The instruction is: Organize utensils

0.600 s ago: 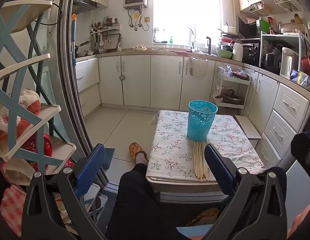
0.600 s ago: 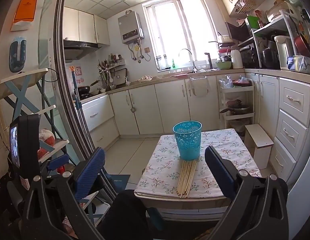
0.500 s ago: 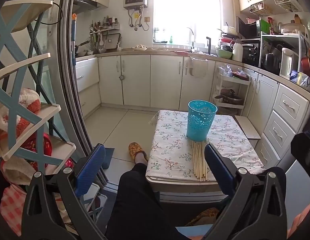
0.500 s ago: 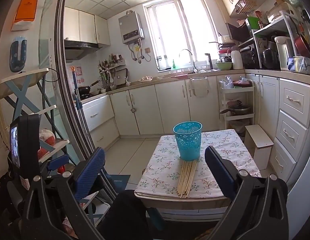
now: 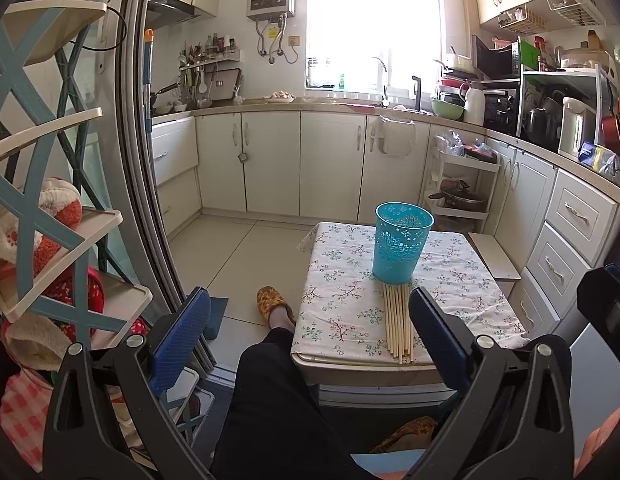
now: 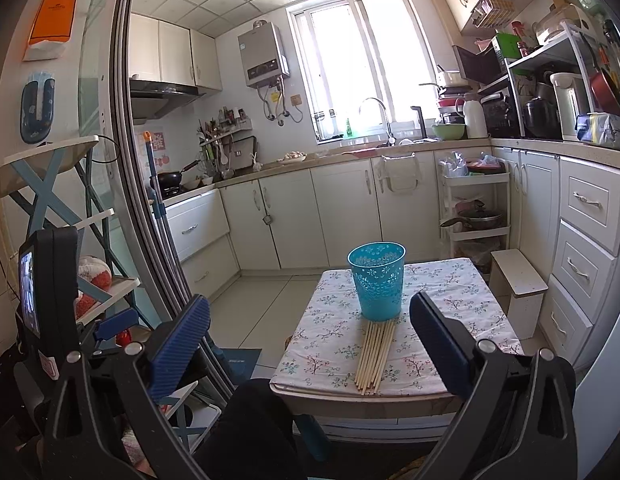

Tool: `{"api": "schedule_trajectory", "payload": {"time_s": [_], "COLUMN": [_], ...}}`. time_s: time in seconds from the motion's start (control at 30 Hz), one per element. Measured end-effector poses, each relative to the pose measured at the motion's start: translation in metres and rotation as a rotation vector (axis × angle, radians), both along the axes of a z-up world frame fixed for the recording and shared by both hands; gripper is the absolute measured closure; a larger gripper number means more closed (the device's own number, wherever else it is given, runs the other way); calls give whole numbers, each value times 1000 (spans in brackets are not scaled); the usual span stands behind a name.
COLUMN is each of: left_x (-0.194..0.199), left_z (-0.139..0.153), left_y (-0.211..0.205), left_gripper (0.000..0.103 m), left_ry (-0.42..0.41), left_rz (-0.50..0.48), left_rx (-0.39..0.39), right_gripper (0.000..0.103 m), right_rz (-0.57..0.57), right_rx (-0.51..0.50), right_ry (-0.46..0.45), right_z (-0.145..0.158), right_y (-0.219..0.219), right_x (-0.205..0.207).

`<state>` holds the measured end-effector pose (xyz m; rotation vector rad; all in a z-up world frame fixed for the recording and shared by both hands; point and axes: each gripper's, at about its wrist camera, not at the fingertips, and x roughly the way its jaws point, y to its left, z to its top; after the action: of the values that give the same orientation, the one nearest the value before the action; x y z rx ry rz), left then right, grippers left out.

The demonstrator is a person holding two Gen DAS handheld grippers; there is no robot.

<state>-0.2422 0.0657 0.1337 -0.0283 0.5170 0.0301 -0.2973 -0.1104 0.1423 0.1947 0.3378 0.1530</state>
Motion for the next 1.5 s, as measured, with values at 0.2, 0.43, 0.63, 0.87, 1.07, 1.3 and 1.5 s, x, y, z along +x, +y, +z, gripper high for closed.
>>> {"api": "schedule_trajectory", "payload": {"time_s": [0.2, 0.43, 0.63, 0.87, 1.07, 1.3, 1.5], "left_x": [-1, -3, -4, -4, -4, -5, 3], "left_z": [1, 2, 2, 1, 1, 0, -2], "left_y": [-1, -3, -4, -4, -4, -5, -8], "left_gripper": [8, 8, 8, 8, 8, 8, 8], "left_ry": [4, 2, 2, 2, 2, 3, 22], "left_rz": [-1, -5, -5, -4, -4, -4, -10], "left_rx": [1, 3, 4, 4, 4, 5, 13], "right_gripper": [7, 7, 7, 7, 7, 7, 7], "right_rz": [0, -1, 0, -1, 1, 1, 1], "right_rx": [1, 1, 1, 1, 1, -1, 1], "right_ry": [1, 1, 1, 1, 2, -3, 4], "right_z": [0, 0, 0, 0, -1, -2, -9], "right_y": [0, 1, 1, 0, 3, 3, 12], "right_x": [0, 0, 0, 1, 0, -1, 5]}}
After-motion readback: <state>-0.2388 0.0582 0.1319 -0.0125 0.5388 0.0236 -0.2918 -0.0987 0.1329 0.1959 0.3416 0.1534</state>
